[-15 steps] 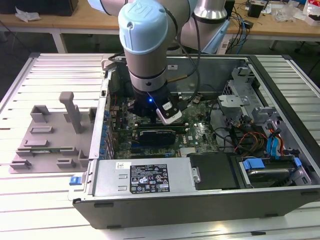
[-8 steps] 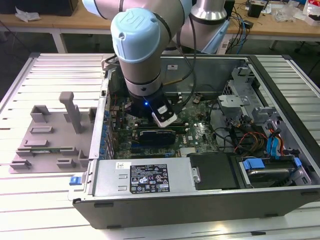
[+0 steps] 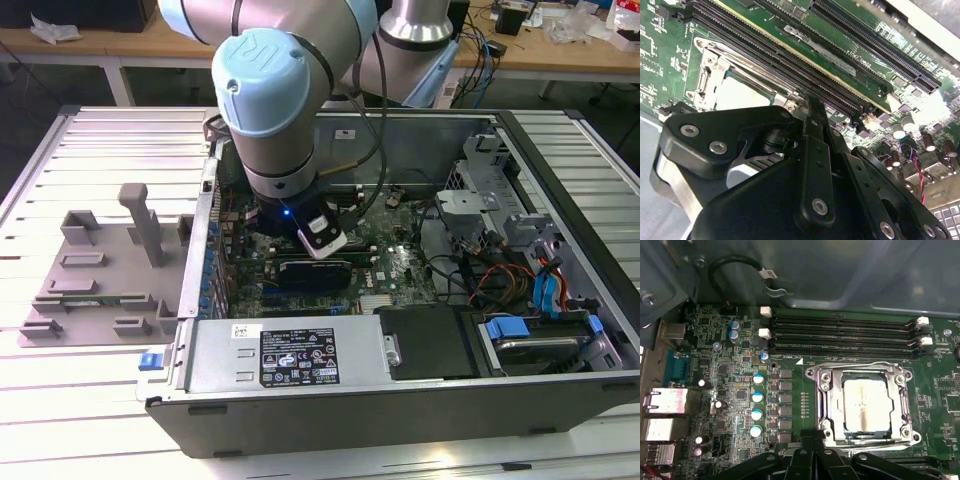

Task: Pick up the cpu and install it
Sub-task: 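Install the second cpu locking lever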

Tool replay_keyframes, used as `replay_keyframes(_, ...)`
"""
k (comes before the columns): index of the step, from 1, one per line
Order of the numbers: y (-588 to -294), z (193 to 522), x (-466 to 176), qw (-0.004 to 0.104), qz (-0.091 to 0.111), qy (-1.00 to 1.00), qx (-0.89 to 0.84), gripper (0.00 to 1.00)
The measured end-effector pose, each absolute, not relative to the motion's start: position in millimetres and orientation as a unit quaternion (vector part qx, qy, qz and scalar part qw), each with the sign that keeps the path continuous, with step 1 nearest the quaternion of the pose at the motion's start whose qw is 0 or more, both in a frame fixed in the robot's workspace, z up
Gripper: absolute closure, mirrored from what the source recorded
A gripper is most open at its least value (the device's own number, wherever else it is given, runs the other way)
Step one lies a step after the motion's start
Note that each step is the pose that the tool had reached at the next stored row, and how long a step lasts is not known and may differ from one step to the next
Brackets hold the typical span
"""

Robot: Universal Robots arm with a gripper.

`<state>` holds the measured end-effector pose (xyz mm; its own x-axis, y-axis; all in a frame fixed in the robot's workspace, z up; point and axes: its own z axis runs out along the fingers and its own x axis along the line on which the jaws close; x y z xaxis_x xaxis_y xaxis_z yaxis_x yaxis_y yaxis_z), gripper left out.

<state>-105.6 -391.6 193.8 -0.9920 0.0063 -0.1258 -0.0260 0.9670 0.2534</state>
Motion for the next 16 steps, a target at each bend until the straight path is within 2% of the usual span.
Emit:
replay_keyframes(4,-391,204,-105,0.062,0.118,0.991,-0.006,0.89)
replay_keyframes(5,-390,223,-105,0.062,0.117,0.991,-0.005,0.89)
replay_keyframes(10,-376,224,-101,0.062,0.089,0.994,-0.004,0.89)
replay_keyframes(16,-373,224,-82,0.058,0.084,0.995,-0.004,0.89)
